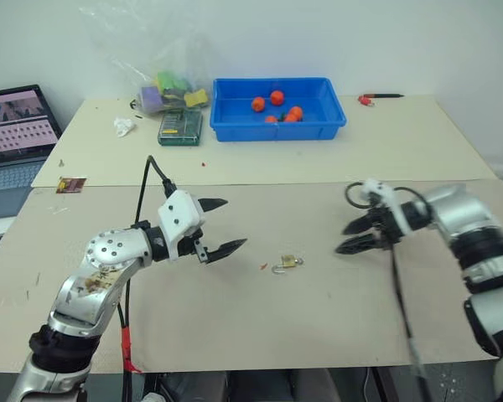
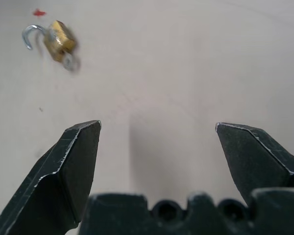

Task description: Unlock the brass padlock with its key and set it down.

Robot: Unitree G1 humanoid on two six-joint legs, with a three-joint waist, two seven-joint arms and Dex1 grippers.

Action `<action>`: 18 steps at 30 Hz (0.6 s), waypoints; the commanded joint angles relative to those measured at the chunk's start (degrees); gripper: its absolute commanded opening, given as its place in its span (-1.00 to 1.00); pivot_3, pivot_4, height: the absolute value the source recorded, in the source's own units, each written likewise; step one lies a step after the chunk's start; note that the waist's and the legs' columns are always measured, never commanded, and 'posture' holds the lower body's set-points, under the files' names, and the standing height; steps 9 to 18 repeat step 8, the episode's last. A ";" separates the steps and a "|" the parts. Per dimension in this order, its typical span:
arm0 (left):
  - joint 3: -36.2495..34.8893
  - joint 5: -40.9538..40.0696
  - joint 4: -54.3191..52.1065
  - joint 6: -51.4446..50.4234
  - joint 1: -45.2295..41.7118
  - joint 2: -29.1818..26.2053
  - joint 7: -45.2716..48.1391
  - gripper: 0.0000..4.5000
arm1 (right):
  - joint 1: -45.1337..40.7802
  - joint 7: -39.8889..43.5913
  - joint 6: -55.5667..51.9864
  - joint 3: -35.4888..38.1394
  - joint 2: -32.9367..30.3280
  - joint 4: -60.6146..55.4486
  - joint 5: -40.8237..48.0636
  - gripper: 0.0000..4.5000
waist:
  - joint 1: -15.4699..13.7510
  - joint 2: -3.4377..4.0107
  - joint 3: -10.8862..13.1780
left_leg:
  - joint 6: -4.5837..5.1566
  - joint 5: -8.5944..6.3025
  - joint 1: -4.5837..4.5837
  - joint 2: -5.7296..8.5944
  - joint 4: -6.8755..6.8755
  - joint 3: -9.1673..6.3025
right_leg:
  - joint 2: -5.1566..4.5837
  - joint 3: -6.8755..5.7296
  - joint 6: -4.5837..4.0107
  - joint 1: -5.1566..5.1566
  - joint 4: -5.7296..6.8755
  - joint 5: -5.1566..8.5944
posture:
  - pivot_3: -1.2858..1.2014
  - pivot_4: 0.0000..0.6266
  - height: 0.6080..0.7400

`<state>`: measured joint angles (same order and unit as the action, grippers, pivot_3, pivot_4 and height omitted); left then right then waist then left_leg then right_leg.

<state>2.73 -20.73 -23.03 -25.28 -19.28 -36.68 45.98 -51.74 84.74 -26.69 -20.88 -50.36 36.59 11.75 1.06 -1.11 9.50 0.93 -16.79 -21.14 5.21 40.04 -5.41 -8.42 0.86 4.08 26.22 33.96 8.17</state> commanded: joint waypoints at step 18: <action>0.62 0.45 3.75 0.38 -6.24 1.66 0.59 1.00 | 11.19 -6.05 -12.86 19.66 -2.82 -38.79 15.76 0.98 | 0.56 0.00 0.01 | 0.19 -0.12 0.02 -0.09 0.02 -0.06 | 0.00 0.02 0.00 -0.05 0.02 0.00 | 0.03 -0.52 1.00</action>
